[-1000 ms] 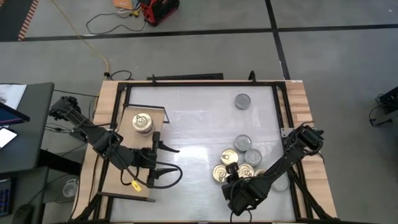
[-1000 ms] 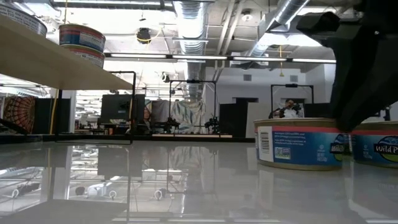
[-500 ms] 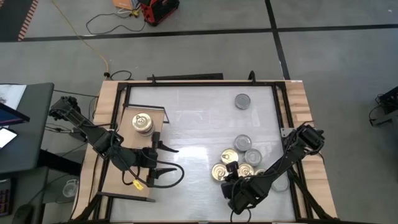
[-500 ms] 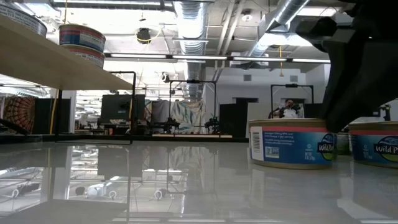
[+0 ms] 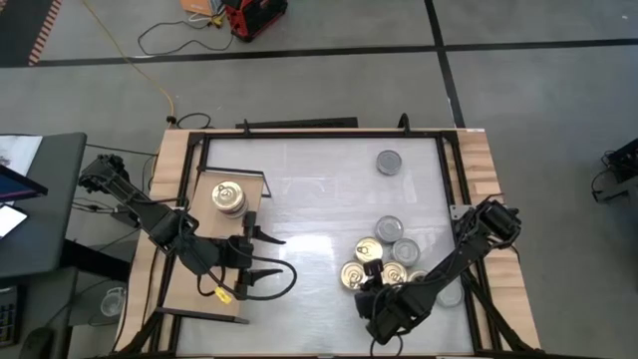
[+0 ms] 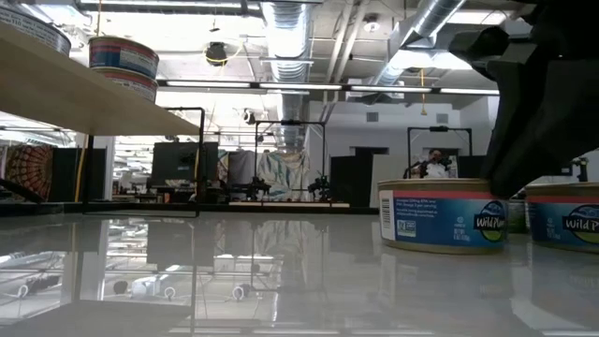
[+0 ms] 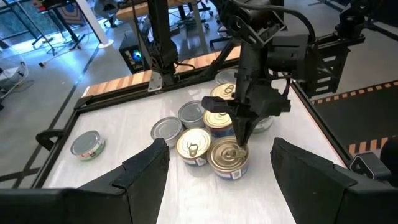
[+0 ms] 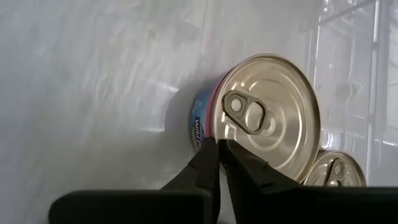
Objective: Stack canned seafood by type on shelf
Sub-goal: Stack the blue tuna can on top of the blue tuna can on the shelf
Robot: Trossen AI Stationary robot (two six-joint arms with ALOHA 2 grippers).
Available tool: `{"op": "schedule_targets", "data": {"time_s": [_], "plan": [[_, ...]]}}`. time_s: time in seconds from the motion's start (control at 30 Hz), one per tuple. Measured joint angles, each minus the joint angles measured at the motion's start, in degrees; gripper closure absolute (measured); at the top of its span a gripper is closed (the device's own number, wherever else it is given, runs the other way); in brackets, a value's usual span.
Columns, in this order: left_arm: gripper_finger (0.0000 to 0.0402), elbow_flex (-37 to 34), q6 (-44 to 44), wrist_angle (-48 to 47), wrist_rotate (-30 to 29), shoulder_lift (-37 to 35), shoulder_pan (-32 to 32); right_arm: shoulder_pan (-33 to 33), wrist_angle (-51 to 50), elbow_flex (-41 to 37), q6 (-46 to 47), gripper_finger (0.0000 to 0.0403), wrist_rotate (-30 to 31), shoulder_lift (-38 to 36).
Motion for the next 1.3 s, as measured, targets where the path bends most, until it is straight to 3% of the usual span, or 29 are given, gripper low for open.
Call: {"op": "schedule_targets", "data": {"time_s": [0.33, 0.47, 0.83, 1.3], "plan": [[0.0134, 0.0, 0.0, -0.1, 0.0, 0.0, 0.0, 1.5, 0.8, 0.0, -0.1, 0.0352, -0.1, 0.0], [0.0134, 0.0, 0.0, -0.1, 0.0, 0.0, 0.0, 2.2, 1.2, -0.3, 0.4, 0.0352, -3.0, 0.7], [0.0134, 0.0, -0.5, 0.0, 0.1, 0.0, 0.0, 1.1, 1.6, -0.2, 3.7, 0.0352, -1.1, 0.4], [0.0134, 0.0, -2.1, -1.0, 0.5, 0.0, 0.0, 1.3, -1.3, 4.0, 0.3, 0.0351, -1.0, 0.0]]}}
